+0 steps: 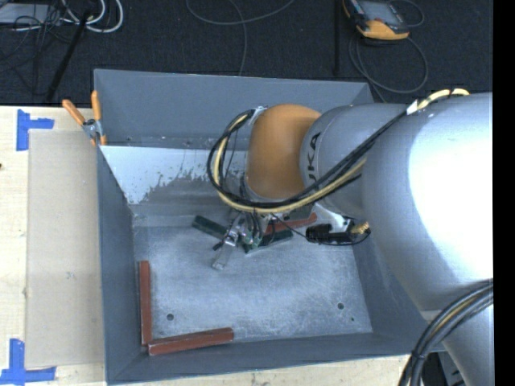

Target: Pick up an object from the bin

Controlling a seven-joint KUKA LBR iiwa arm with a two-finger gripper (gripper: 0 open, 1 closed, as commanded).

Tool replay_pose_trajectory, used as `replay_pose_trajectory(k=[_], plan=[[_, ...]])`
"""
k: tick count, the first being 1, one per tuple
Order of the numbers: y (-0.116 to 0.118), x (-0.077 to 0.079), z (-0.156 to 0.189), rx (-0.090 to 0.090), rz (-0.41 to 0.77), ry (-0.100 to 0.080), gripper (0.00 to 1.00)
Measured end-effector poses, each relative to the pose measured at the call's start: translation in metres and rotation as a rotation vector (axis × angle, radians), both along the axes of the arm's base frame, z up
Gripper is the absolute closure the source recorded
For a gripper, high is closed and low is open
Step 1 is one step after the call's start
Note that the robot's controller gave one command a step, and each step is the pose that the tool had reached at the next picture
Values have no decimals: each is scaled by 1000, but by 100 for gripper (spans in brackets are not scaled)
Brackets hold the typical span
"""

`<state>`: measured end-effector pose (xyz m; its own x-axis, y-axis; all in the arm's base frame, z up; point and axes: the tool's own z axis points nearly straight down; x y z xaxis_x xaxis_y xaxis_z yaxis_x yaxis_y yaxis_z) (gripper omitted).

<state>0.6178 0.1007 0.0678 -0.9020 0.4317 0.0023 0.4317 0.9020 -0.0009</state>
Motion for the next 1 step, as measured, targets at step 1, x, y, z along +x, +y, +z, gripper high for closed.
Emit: replay_pose_trajectory(k=[1], plan=[[0, 1, 1, 1, 0, -2, 100]])
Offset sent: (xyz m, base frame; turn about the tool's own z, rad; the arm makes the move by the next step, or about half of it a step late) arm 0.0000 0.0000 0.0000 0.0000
